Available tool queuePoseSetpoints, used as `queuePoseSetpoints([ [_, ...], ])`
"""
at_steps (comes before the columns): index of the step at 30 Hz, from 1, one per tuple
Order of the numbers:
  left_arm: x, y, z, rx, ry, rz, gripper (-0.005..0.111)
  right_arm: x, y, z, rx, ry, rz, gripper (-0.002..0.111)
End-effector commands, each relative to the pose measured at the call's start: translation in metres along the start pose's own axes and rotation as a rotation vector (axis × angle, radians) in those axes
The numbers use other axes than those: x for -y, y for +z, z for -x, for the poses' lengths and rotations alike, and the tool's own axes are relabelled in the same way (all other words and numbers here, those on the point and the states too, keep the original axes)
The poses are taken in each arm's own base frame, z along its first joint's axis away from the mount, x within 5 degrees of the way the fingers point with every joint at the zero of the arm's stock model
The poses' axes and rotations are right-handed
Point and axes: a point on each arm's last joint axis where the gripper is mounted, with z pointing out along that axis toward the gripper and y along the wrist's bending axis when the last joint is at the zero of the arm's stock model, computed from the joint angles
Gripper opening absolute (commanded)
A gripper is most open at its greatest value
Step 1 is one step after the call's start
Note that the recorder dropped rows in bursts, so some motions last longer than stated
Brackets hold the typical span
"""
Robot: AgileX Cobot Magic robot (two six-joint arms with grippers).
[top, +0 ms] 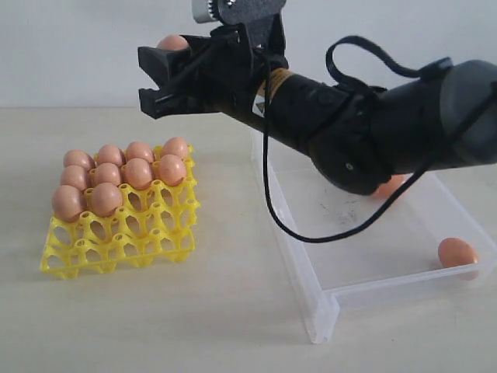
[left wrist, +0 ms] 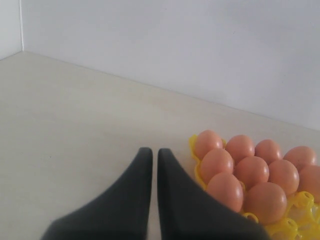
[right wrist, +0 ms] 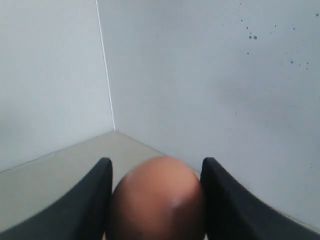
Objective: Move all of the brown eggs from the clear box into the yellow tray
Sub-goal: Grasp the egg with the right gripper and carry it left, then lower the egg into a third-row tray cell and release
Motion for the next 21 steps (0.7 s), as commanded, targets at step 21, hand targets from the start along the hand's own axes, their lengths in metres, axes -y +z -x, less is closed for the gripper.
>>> queuePoseSetpoints([
  [21,0.0,-0.001,-0.001,0.0,-0.002,-0.005,0.004,0.0,0.053,-0.134,0.014,0.109,0.257,0.0],
])
